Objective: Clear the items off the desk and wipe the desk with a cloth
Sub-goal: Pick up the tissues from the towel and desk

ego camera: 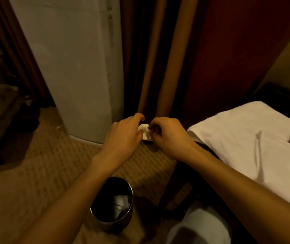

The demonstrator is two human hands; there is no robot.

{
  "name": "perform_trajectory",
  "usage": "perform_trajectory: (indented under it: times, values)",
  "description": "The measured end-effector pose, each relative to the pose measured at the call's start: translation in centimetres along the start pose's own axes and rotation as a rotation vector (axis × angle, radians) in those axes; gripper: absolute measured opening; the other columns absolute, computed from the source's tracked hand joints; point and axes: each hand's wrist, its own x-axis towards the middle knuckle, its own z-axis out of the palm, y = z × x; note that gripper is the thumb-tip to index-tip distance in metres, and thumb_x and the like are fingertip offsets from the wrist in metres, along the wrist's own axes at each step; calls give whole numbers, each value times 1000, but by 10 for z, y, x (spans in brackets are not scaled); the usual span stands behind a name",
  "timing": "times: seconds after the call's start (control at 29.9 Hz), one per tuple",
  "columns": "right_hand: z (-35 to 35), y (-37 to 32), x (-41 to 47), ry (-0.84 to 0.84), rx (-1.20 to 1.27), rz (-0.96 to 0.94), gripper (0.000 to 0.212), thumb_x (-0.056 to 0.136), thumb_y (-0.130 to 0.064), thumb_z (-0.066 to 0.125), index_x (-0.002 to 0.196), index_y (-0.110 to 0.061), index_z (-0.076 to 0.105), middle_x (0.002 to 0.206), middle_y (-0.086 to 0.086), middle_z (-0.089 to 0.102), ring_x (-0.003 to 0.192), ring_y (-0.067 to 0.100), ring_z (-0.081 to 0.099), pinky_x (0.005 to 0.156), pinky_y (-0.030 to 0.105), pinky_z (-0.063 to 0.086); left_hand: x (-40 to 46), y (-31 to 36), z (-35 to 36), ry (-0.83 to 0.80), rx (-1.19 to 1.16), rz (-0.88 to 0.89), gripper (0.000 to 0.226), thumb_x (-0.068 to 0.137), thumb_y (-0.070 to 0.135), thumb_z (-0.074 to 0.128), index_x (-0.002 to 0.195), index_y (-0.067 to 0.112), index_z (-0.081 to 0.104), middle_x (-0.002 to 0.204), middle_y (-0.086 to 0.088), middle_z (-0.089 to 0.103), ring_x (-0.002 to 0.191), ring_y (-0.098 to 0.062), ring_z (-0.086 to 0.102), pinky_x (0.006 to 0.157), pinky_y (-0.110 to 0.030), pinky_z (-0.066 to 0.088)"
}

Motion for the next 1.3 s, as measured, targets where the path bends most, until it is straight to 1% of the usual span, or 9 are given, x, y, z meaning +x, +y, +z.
perform_trajectory:
  times: [0.17,0.33,0.5,0.67,0.8,0.9,1.0,1.14,1.3]
  values:
    - [55,-15,21,-75,45,-56,18,91,-13,57,106,-13,66,101,3,67,92,18,62,79,34,52,-26,-48,4,30,12,-101,29,90,16,59,118,14,55,99,-6,66,86,-25,62,66,-29,39]
    - [108,-25,31,-160,83,-56,20,93,-18,56,109,-13,66,102,3,65,91,18,61,77,33,52,-51,-91,21,-9,-23,-186,20,89,15,59,109,12,59,94,-7,66,84,-24,62,70,-37,48]
    - [169,-23,32,-266,135,-22,22,92,-14,57,111,-7,67,104,9,68,94,19,61,68,20,36,-83,-133,56,-53,-78,-299,18,91,17,58,109,12,60,88,-4,67,78,-17,61,62,-25,42]
    - [226,-10,23,-450,167,88,22,94,-15,56,111,-6,65,100,13,68,90,26,64,77,39,53,-112,-162,92,-144,-141,-436,23,93,18,56,117,15,58,88,4,59,73,-6,52,56,-13,35]
    - [257,4,15,-553,164,152,17,92,-15,56,104,-5,64,95,15,66,85,28,62,75,43,53,-122,-177,119,-319,-153,-511,26,93,18,56,119,14,56,99,-6,65,84,-18,60,64,-27,44]
    - [268,17,13,-577,183,204,16,89,-10,56,103,-5,63,94,14,66,84,29,62,74,44,53,-126,-183,136,-388,-115,-522,27,93,19,55,120,11,56,96,-6,65,84,-21,60,65,-29,44]
    - [271,26,15,-578,210,244,19,87,-6,55,102,-2,64,94,16,67,86,30,63,76,46,53,-128,-189,148,-400,-103,-530,27,93,19,55,118,11,56,89,-3,62,75,-18,56,62,-31,44]
    - [273,35,16,-574,249,255,19,85,-7,59,101,2,65,89,17,68,82,29,65,75,45,55,-128,-190,155,-365,-122,-525,30,90,26,58,117,13,57,108,-6,62,91,-23,61,70,-38,51]
    - [269,39,15,-550,238,242,18,84,-7,60,99,2,64,86,17,68,78,28,64,73,47,54,-120,-180,152,-339,-90,-489,37,87,35,51,115,12,58,111,-8,58,95,-26,58,74,-40,50]
